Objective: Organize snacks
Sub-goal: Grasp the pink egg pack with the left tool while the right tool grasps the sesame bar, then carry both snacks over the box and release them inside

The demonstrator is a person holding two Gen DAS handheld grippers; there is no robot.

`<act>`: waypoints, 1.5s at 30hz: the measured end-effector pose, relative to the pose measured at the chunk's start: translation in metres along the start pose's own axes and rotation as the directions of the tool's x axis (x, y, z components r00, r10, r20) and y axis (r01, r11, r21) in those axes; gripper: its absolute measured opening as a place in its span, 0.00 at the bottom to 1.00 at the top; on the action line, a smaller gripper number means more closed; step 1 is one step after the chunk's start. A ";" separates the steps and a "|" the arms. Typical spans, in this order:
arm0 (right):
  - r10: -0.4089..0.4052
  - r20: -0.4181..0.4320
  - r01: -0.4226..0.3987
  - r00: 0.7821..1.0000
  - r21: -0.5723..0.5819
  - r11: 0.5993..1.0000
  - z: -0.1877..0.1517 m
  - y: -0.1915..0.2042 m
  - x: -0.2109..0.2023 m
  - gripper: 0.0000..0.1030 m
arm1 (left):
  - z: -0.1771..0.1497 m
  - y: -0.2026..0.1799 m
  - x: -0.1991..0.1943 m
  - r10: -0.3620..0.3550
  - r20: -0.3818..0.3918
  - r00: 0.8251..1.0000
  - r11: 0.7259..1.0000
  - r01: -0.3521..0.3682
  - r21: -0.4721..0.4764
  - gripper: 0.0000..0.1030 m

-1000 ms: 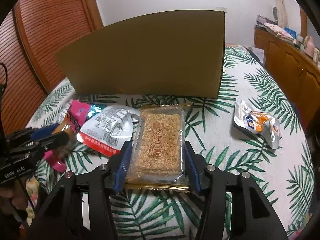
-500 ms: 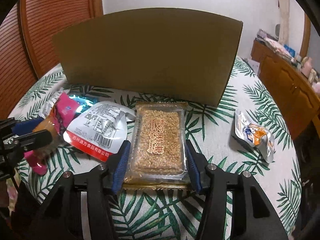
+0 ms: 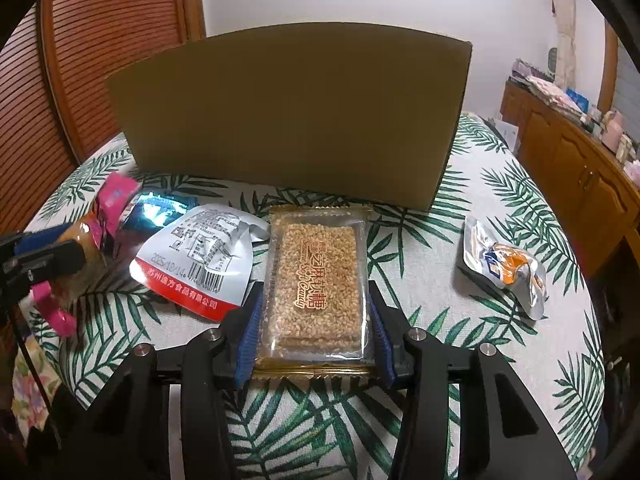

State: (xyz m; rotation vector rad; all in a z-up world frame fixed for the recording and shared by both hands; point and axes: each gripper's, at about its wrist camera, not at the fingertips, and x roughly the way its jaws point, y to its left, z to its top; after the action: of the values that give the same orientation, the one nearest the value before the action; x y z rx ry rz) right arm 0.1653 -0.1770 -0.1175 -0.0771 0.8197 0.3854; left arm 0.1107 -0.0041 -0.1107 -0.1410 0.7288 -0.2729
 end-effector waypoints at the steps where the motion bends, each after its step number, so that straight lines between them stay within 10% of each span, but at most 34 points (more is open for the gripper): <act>1: 0.008 0.000 -0.008 1.000 0.008 1.000 -0.001 -0.002 -0.001 0.46 | 0.000 -0.001 -0.001 0.000 0.003 1.000 1.000 0.000 0.002 0.35; 20: 0.038 0.085 -0.043 0.996 0.060 0.997 -0.010 -0.015 -0.042 0.45 | 0.011 0.001 -0.020 -0.008 0.081 0.997 1.000 0.009 -0.011 0.35; 45: 0.008 0.202 0.011 0.979 -0.094 0.995 0.060 -0.010 -0.087 0.46 | 0.122 0.025 -0.028 0.016 0.174 0.985 0.999 -0.023 0.033 0.35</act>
State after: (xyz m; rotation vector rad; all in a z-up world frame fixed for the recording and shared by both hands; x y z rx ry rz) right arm 0.1569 -0.1999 -0.0145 -0.1252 0.6003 0.4237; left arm 0.1774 0.0318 -0.0083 -0.1228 0.5517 -0.2512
